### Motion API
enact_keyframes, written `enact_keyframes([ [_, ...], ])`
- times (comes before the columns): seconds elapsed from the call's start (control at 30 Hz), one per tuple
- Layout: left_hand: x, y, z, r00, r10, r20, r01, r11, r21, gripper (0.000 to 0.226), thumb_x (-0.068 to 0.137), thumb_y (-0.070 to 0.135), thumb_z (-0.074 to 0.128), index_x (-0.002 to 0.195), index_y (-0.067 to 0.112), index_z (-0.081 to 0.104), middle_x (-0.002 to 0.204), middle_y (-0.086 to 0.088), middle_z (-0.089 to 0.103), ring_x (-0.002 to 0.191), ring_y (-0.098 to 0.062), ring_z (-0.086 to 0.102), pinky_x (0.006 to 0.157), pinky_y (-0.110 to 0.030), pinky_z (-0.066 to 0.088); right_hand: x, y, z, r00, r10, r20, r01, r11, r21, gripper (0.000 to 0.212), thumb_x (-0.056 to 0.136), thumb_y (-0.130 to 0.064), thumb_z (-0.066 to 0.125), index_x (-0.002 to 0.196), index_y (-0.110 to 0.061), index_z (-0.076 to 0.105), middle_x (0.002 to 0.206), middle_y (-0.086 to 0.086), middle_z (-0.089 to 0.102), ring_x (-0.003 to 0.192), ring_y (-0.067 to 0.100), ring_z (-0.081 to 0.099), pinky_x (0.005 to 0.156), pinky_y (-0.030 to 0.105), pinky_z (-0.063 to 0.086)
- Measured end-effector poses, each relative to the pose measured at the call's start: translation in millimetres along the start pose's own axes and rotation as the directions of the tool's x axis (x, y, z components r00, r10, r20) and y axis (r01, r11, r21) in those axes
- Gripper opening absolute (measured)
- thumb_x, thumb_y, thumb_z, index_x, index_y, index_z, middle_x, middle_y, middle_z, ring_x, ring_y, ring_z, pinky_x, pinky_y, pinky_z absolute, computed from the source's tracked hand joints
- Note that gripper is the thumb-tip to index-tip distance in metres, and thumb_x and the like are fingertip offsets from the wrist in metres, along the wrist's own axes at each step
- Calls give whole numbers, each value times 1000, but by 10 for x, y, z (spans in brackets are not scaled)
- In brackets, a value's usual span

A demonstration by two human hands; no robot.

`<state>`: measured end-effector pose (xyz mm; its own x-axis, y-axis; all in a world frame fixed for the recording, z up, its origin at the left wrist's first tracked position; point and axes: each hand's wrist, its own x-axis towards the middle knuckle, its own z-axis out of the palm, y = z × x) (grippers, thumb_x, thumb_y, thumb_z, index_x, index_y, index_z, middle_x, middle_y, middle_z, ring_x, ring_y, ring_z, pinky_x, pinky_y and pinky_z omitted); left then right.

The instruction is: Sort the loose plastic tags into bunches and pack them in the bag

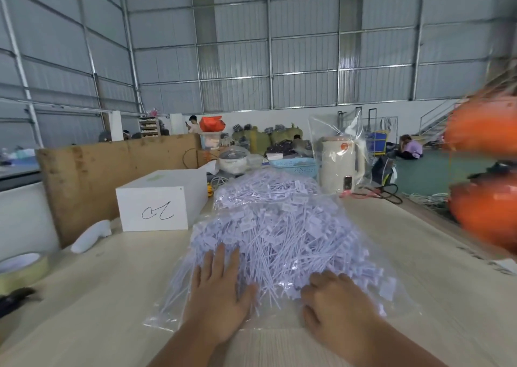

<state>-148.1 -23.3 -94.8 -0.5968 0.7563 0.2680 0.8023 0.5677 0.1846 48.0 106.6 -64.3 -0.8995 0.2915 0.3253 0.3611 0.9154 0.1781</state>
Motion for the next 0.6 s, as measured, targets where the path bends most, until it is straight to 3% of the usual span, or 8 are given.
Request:
enact_keyframes([
  [0.07, -27, 62, -12, 991, 87, 100, -90, 996, 27, 78, 93, 68, 24, 153, 37, -13, 158, 7, -30, 146, -19, -27, 119, -42, -10, 7, -7, -52, 991, 39, -132, -37, 999, 14, 19, 74, -34, 56, 76, -22, 71, 84, -1, 63, 79, 22, 63, 68, 37, 56],
  [0.17, -40, 149, -5, 966, 108, 236, -134, 986, 96, 80, 91, 69, 23, 153, 35, -16, 157, 5, -33, 144, -24, -30, 119, -48, -10, 22, -3, -102, 992, 97, -85, -94, 995, 45, 37, 80, -39, 51, 105, -22, 72, 114, 6, 65, 103, 28, 64, 89, 43, 54],
  [0.23, -33, 157, -10, 966, 84, 245, -110, 989, 97, 80, 91, 70, 21, 152, 36, -18, 155, 6, -35, 143, -24, -31, 118, -49, -11, 27, 15, -34, 996, 49, 77, -54, 997, 56, 51, 94, -41, 33, 137, -21, 51, 149, 10, 38, 138, 31, 36, 114, 48, 26],
  [0.3, -46, 152, 0, 969, 52, 241, -76, 993, 92, 80, 89, 73, 19, 150, 40, -21, 154, 7, -38, 142, -23, -33, 117, -50, -12, 15, 41, 41, 982, 55, 179, -65, 997, 51, 56, 99, -45, 25, 149, -21, 30, 161, 4, 13, 148, 24, 9, 119, 44, 3],
  [0.37, -47, 140, 34, 980, 12, 197, -31, 995, 91, 82, 85, 77, 17, 148, 43, -22, 152, 7, -40, 139, -21, -38, 115, -50, -17, -2, 42, 59, 983, 82, 167, -90, 995, 41, 60, 97, -48, 23, 151, -23, 25, 163, 4, 7, 150, 24, 2, 119, 43, -4],
  [0.43, -30, 112, 30, 993, -36, 116, 29, 998, 63, 84, 81, 81, 12, 148, 44, -22, 151, 7, -41, 135, -18, -41, 114, -49, -18, -39, 34, 37, 989, 121, 91, -123, 992, 15, 66, 92, -51, 24, 151, -24, 29, 163, 7, 12, 150, 31, 8, 117, 43, -12],
  [0.53, 13, 16, -3, 987, -159, 35, 159, 987, 7, 82, 82, 80, 8, 148, 42, -22, 152, 6, -38, 143, -22, -33, 115, -52, -15, -107, 18, -31, 977, 212, 24, -210, 976, -55, 62, 77, -54, 47, 125, -20, 67, 137, 12, 57, 125, 35, 55, 113, 43, 2],
  [0.6, 10, -59, -3, 966, -245, 79, 243, 970, 28, 83, 86, 78, 12, 151, 38, -20, 157, 3, -33, 147, -28, -24, 117, -56, -9, -122, 73, -30, 968, 247, 41, -246, 969, -28, 66, 87, -53, 36, 141, -19, 51, 152, 15, 38, 138, 37, 38, 114, 44, 0],
])
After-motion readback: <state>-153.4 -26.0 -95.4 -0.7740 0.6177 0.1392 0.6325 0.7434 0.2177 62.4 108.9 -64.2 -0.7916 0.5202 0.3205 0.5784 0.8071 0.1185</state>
